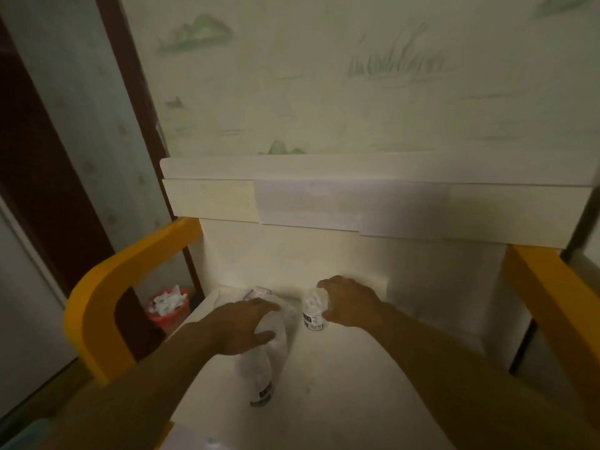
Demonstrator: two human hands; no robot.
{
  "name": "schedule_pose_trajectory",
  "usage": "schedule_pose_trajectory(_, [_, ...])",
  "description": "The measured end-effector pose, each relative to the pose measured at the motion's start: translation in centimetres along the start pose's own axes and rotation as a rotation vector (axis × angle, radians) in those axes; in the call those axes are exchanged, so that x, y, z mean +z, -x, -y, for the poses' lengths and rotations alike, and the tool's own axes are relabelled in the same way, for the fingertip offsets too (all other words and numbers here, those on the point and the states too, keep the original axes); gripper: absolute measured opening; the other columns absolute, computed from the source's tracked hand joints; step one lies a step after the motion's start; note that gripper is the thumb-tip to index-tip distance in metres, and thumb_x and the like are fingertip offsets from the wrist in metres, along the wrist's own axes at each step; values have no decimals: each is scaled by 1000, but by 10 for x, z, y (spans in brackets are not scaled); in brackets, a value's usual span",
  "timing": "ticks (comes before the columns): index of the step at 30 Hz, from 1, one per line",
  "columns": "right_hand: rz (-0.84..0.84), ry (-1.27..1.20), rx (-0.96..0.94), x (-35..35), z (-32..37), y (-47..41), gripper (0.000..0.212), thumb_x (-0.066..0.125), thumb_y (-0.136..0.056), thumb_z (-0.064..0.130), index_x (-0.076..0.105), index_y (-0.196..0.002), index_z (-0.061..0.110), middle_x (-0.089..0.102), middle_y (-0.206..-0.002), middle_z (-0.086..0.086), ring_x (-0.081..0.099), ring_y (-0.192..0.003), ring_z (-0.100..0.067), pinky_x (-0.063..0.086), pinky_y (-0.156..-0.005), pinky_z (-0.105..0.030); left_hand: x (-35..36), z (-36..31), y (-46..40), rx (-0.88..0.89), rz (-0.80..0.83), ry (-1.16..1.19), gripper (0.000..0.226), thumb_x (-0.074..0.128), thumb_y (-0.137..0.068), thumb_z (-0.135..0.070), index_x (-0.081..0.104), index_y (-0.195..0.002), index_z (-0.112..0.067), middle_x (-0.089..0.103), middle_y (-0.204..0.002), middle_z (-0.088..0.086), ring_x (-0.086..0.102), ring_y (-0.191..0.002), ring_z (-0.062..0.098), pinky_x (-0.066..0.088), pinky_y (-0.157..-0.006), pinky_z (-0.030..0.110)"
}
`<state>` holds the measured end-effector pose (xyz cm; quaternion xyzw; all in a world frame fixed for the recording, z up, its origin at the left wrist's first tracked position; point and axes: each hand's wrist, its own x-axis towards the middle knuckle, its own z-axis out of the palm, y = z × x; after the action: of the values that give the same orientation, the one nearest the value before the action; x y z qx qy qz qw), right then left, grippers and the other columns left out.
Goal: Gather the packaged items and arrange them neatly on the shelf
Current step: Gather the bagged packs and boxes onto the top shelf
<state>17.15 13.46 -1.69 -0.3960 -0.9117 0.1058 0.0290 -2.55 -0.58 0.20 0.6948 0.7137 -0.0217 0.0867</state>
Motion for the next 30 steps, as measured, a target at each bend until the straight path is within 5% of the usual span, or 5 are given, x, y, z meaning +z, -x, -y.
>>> schedule_pose_trajectory(6, [50,-97,9,35,5,-40,87,74,-78,45,26,-148,29,25,-156,2,35,-138,-28,41,-106,-44,18,-3,-29,36,12,-53,71,55,-85,-62,26,-145,-40,36,-151,-11,39,-135,15,35,-109,35])
schedule_pose_trajectory(14, [20,-152,109,41,8,-41,64,77,-73,40,44,-127,29,51,-125,4,57,-112,-22,52,-90,-36,20,12,-54,96,119,-55,72,67,-78,-53,36,-141,-35,31,-148,-6,45,-126,20,44,-102,36])
schedule_pose_trajectory(23, [-23,-85,259,-20,10,36,73,72,-78,43,35,-140,32,48,-135,-2,52,-120,-26,47,-96,-39,5,6,-52,221,196,-70,62,74,-77,-37,47,-133,-31,48,-132,-2,49,-120,18,41,-96,27])
schedule_pose_trajectory(30, [-139,8,398,-78,9,106,75,74,-76,46,35,-140,35,48,-136,0,52,-119,-24,47,-97,-40,-57,-36,-59,385,55,85,62,72,-80,-43,45,-135,-31,51,-133,-3,51,-110,14,42,-94,24])
